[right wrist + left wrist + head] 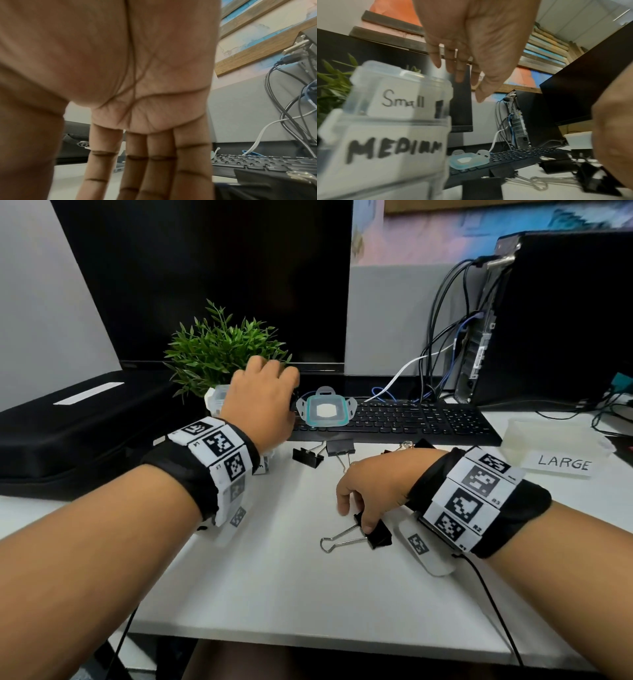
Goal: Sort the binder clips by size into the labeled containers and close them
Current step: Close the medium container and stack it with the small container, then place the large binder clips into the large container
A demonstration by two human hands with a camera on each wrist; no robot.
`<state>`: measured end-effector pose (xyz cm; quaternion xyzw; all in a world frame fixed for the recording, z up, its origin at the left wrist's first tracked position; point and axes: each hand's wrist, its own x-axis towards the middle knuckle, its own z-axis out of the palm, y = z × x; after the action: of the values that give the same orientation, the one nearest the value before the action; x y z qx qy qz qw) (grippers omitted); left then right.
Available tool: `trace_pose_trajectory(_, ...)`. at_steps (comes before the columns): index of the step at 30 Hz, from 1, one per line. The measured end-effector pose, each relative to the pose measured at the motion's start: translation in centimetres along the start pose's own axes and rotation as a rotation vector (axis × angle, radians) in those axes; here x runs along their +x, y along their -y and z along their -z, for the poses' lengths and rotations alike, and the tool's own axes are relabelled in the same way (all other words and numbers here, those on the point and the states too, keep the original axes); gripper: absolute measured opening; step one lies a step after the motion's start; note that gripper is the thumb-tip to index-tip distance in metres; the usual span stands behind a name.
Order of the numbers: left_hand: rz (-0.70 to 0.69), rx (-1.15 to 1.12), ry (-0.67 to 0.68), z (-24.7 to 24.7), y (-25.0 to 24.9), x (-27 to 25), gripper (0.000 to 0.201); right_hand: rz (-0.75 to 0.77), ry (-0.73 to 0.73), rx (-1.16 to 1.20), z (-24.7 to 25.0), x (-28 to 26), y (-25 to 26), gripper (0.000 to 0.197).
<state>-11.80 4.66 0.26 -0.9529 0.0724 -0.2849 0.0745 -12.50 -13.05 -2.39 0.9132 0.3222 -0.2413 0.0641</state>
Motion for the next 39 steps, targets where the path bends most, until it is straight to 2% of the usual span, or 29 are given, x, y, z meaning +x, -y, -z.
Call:
trace_pose_trajectory(2, -0.111, -0.092, -0.002, -0.2, -1.7, -0.1, 0.036, 0.014, 0.013, 0.011, -0.1, 0.1, 0.0, 0.035)
trace_pose_trajectory(4, -0.139, -0.177, 0.067, -0.5, -3.3, -0.2, 0.035, 0.026, 0.007, 0.012, -0.4, 0.2, -0.1, 0.031)
trace_pose_trajectory(9, -0.136, -0.216, 0.367, -1.8, -5.4, 0.1, 0.04, -0.035, -0.121, 0.08, -0.3, -1.0, -2.6, 0.03)
trace_pose_trajectory(12, -0.091, -0.123, 0.629, -2.3, -5.7, 0.4, 0.063, -0.115, -0.229, 0.208, 0.1, -3.0, -5.8, 0.026)
trace_pose_trajectory(15, -0.033, -0.145, 0.914, -2.4, -5.3, 0.7, 0.1, -0.257, -0.34, 0.252, 0.0, -4.6, -9.4, 0.024)
trace_pose_trajectory(17, -0.036, -0.169, 1.087, -2.3, -5.1, 0.8, 0.118, -0.382, -0.381, 0.267, -0.4, -5.4, -11.8, 0.03)
trace_pose_trajectory(20, -0.1, -0.117, 1.231, -2.1, -5.7, 0.6, 0.125, -0.615, -0.406, 0.222, -1.2, -6.4, -14.8, 0.051)
trace_pose_trajectory(23, -0.113, -0.133, 1.263, -2.3, -6.6, 0.7, 0.133, -0.793, -0.406, 0.253, -2.0, -7.5, -16.7, 0.067)
trace_pose_trajectory(26, -0.104, -0.124, 1.254, -2.9, -7.7, 0.8, 0.138, -0.818, -0.346, 0.331, -2.6, -7.7, -17.3, 0.077)
trace_pose_trajectory(34, -0.118, -0.085, 1.098, -3.3, -10.2, 1.0, 0.112, -0.671, -0.371, 0.348, -2.4, -6.5, -16.5, 0.065)
trace_pose_trajectory(39, -0.125, -0.039, 0.938, -3.9, -9.0, 1.0, 0.094, -0.566, -0.39, 0.353, -2.1, -5.7, -15.7, 0.058)
